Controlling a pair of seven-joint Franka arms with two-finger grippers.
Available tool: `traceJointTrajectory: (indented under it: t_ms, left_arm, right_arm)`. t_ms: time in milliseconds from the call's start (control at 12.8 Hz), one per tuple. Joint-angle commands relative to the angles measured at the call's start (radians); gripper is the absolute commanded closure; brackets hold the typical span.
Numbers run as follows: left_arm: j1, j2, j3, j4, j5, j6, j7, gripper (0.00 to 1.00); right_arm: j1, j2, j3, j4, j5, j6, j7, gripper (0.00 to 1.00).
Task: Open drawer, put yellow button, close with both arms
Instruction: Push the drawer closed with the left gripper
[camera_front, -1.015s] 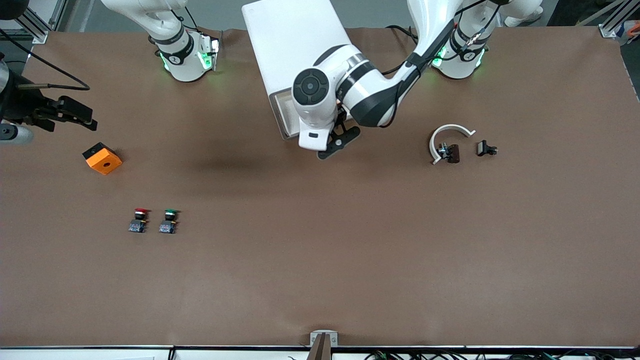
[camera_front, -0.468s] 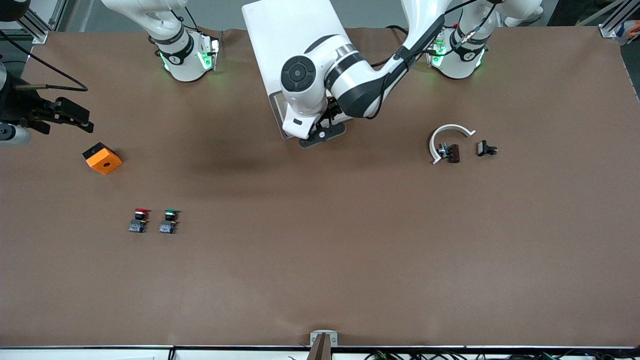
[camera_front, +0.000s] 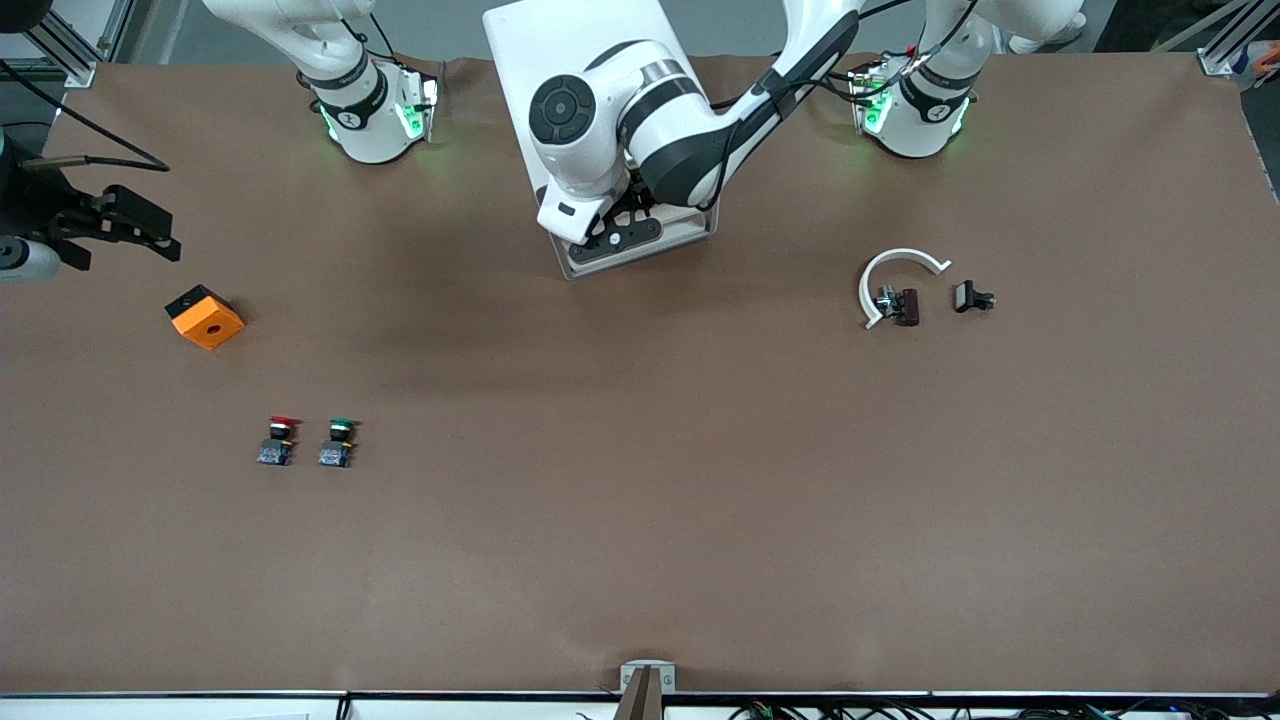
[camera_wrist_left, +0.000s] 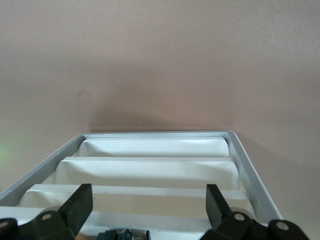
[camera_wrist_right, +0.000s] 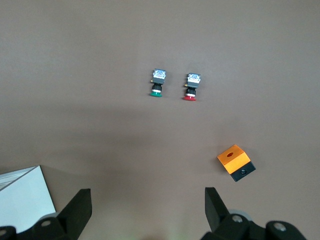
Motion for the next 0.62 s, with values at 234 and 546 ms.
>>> traceJointTrajectory:
  t_ms: [234,546]
  left_arm:
    - [0.006,-0.012,-0.031,-0.009,-0.079,0.009,-0.014,0.0]
    - [0.021,-0.008,-0.027,-0.01,-0.171,0.007,-0.019,0.0]
  right_arm:
    - [-0.033,-0.008,0.013,0.007,-0.02,-0.009,-0.017,0.0]
    - [-0.055,-0.005,0.013,0.024,-0.017,-0.01,-0.018,0.0]
